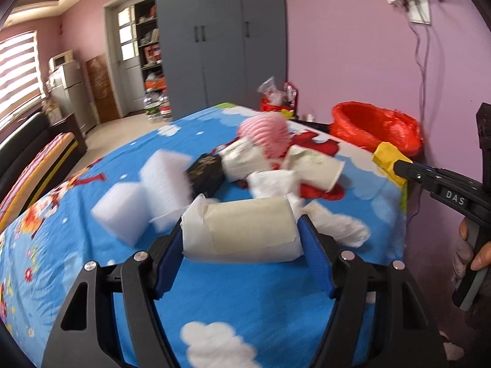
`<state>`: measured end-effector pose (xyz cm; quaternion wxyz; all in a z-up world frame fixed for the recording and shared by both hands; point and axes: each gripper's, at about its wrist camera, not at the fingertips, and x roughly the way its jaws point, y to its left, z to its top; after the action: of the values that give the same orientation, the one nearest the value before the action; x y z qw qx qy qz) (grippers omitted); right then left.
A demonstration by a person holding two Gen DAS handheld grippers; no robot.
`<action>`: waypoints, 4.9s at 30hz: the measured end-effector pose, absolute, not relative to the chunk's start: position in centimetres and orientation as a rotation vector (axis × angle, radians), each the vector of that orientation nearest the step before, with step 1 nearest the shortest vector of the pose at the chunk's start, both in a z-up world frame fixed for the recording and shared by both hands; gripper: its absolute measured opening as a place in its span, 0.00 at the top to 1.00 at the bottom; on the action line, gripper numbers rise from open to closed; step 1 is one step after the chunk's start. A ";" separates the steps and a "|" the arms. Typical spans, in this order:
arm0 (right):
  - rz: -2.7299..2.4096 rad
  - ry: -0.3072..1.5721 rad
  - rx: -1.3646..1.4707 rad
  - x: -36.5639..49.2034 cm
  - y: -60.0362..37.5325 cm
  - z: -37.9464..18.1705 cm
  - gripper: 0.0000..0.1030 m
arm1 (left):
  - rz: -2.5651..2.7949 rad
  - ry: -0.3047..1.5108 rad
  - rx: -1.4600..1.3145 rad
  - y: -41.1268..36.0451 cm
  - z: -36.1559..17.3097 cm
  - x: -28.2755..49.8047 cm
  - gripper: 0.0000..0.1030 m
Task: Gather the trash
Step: 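Carry both items over the red bucket and open both tools to drop them, then move both tools back over the bed toward the QR-code box and tissue, then grasp the white QR-code box with the right tool while the left tool grasps the white tissue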
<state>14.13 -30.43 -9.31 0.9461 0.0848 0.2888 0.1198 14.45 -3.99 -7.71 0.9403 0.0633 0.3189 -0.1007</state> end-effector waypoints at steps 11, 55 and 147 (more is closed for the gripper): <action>0.094 0.543 0.235 14.5 -37.7 -8.8 0.74 | -0.396 0.615 0.147 -11.9 -6.0 19.3 0.33; -0.090 0.460 0.210 21.7 -46.6 -7.6 0.65 | -0.461 0.467 0.245 -26.2 -1.3 35.8 0.08; 0.401 0.604 0.050 14.3 -23.3 -10.7 0.67 | -0.151 0.646 0.017 0.2 -10.0 16.2 0.85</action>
<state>14.27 -23.31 -10.74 0.9346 0.0245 0.2956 0.1963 16.18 0.23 -10.02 0.9454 0.0084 0.3172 -0.0740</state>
